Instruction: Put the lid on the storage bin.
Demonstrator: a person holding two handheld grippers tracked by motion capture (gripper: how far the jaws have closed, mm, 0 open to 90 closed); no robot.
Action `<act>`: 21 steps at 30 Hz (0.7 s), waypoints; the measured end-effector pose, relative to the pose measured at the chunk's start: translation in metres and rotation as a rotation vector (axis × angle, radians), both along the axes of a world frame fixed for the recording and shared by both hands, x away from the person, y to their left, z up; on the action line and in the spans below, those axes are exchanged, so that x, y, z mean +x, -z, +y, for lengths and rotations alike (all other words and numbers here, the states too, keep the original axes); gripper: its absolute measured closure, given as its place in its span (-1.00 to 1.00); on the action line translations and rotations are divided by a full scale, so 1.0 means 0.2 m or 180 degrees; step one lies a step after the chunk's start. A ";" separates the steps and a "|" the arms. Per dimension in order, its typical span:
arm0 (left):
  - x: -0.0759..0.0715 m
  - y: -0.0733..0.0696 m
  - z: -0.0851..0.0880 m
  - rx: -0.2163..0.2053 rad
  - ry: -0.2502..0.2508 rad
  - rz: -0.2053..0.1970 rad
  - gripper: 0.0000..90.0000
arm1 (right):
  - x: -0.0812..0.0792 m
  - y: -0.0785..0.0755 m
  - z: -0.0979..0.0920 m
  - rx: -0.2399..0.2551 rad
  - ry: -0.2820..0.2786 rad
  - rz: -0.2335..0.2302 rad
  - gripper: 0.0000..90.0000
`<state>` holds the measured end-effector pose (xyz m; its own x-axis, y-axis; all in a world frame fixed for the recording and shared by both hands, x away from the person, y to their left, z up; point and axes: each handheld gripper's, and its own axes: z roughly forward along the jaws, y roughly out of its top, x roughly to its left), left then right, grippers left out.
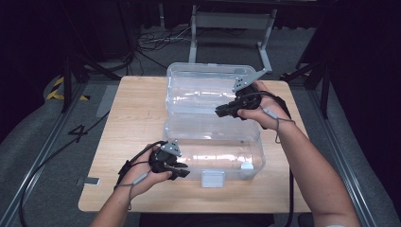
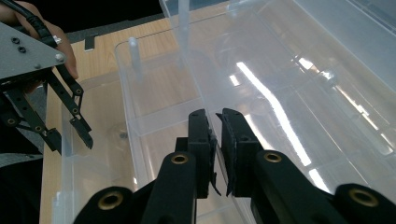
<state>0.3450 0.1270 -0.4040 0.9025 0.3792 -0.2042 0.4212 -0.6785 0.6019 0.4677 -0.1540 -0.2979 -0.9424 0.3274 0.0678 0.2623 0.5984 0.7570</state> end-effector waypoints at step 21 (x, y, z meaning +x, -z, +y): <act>-0.01 0.00 -0.01 0.0041 -0.0012 -0.0025 0.62 | -0.07 0.00 0.00 -0.0009 -0.0073 -0.0060 0.86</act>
